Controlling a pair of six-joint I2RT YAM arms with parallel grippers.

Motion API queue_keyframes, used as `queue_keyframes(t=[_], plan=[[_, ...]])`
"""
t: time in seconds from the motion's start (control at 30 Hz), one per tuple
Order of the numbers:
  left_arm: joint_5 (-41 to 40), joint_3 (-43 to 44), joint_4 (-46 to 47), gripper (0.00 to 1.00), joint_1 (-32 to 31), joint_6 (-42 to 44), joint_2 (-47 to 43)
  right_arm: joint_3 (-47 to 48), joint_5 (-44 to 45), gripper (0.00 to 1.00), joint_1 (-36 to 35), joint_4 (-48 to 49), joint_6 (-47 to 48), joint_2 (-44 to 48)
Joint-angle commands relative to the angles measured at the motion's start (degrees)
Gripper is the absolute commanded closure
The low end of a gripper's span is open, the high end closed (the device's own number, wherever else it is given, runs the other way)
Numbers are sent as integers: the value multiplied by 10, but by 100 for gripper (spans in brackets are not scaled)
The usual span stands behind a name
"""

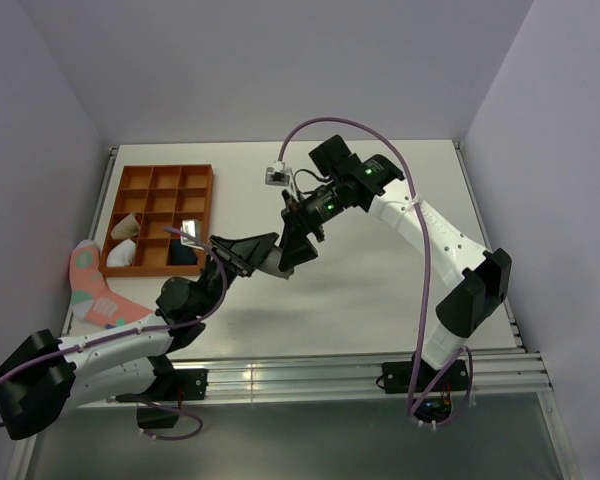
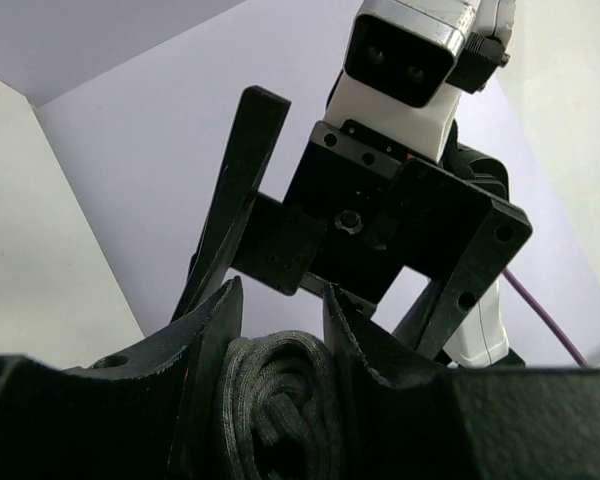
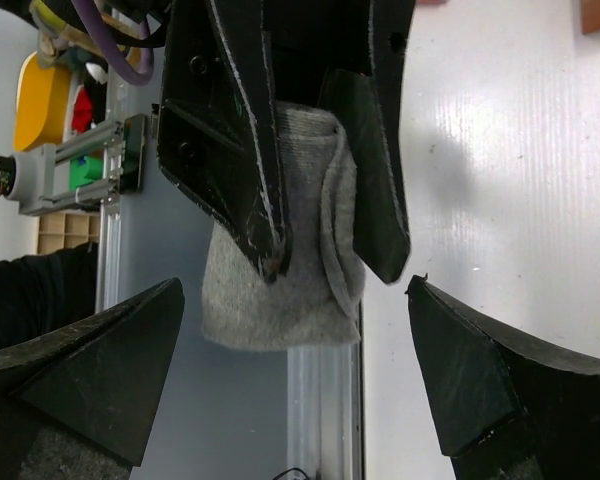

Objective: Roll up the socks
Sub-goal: Adjust the sock.

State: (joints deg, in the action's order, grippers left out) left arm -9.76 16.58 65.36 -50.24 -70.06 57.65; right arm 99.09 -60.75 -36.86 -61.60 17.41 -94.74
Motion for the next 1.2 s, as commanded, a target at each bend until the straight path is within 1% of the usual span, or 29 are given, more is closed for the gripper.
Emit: queue_keyframes(t=[0.0,0.13,0.23,0.27,0.33,0.43,0.47,0.53,0.57,0.63,0.7,0.73,0.8,0.83,0.9,0.97,1.0,1.03,1.07,1.17], plan=[[17,28,34,100,3,12,-1,-2,-3,0,-15,32,-20,1],[13,34,25,100,3,18,1,-2,-2,2,-22,42,-36,1],[7,28,32,100,3,22,2,-1,-12,9,-22,40,-41,1],[7,29,31,100,3,24,3,-3,-13,14,-22,39,-43,2],[10,33,34,100,3,27,6,-6,-12,18,-22,40,-45,2],[14,35,36,100,3,28,11,-13,-6,33,-22,42,-46,3],[13,34,36,100,3,28,12,-14,-5,41,-22,40,-44,3],[10,29,42,100,3,27,12,-15,-6,45,-22,39,-44,4],[9,28,42,100,3,27,11,-16,-5,52,-22,38,-44,4],[4,25,42,100,3,29,7,-16,-7,57,-22,35,-41,3],[4,24,38,100,3,32,4,-16,-9,67,-22,35,-41,2],[4,24,37,100,3,35,4,-16,-9,74,-22,35,-41,1],[4,26,35,100,3,39,3,-17,-10,82,-22,37,-44,0],[3,26,31,100,3,40,0,-17,-10,89,-22,37,-44,1],[-3,27,23,99,3,44,-5,-16,-8,99,-23,35,-44,0],[-14,26,14,96,3,47,-12,-17,-3,100,-22,38,-44,2],[-18,26,4,90,3,49,-20,-17,-2,100,-22,40,-45,2],[-20,26,-1,87,3,51,-24,-18,-1,100,-22,42,-47,3],[-29,25,-7,80,3,53,-29,-18,2,100,-22,43,-50,3],[-38,23,-22,70,3,62,-44,-18,2,100,-22,47,-53,3]])
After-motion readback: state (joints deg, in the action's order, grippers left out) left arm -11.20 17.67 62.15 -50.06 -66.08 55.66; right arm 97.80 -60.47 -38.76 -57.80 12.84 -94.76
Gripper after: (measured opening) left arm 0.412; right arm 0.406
